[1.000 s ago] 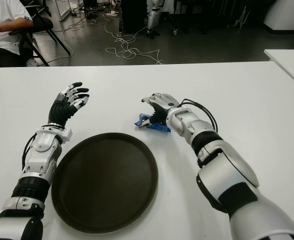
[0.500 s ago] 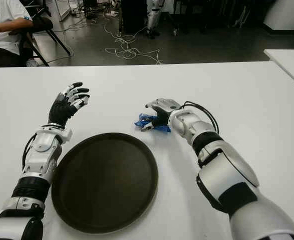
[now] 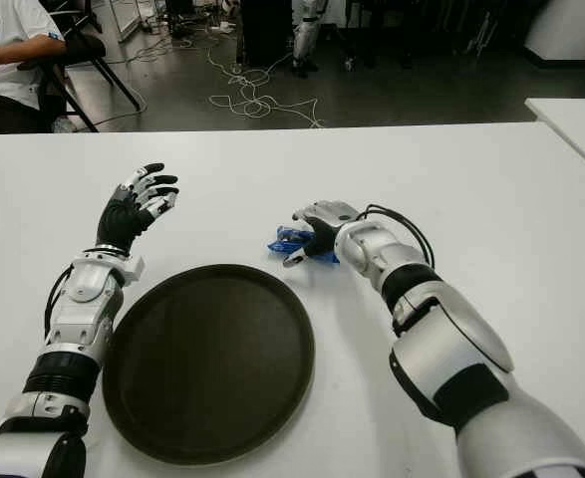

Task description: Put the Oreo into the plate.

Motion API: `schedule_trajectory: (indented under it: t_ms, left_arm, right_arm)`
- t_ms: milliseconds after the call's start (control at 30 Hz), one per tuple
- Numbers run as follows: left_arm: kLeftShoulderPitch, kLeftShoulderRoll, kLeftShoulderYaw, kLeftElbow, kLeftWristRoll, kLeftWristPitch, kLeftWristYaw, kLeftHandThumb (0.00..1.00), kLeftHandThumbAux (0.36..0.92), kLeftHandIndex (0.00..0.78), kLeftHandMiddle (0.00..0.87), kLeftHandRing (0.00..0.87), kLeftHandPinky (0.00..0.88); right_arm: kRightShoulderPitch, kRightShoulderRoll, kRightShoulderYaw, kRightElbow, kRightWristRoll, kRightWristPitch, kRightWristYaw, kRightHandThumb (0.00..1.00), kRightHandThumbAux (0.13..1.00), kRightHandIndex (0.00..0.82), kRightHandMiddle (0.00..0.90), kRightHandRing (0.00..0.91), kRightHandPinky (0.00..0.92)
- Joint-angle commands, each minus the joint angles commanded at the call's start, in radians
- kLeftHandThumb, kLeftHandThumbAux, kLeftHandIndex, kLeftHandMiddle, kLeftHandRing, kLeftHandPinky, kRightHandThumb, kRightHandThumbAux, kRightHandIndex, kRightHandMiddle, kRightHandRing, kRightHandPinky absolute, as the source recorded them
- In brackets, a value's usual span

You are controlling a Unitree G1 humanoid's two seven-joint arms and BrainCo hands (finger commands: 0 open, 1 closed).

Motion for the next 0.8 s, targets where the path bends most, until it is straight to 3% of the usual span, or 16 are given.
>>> schedule_trajectory:
  t_ms: [300,800]
  left_arm:
    - [0.001,0.001,-0.001,-0.004,0.002,0.002,0.000,0.233,0.742,0.195,0.297,0.278,0.280]
    - [0.008,-0.001,0.003,-0.021,-0.009,0.020,-0.005,0.253,0.752,0.196,0.290,0.278,0.286]
  right_arm:
    - [0.009,0.014,0.015,0.012,-0.001,0.016,0.008,0.000,0.316,0.000,0.000,0.000,0.000]
    - [0.024,0.020,-0.047,0.019,0.063,-0.008,0.088,0.000,0.344,0.000,0.000,0.000,0.006]
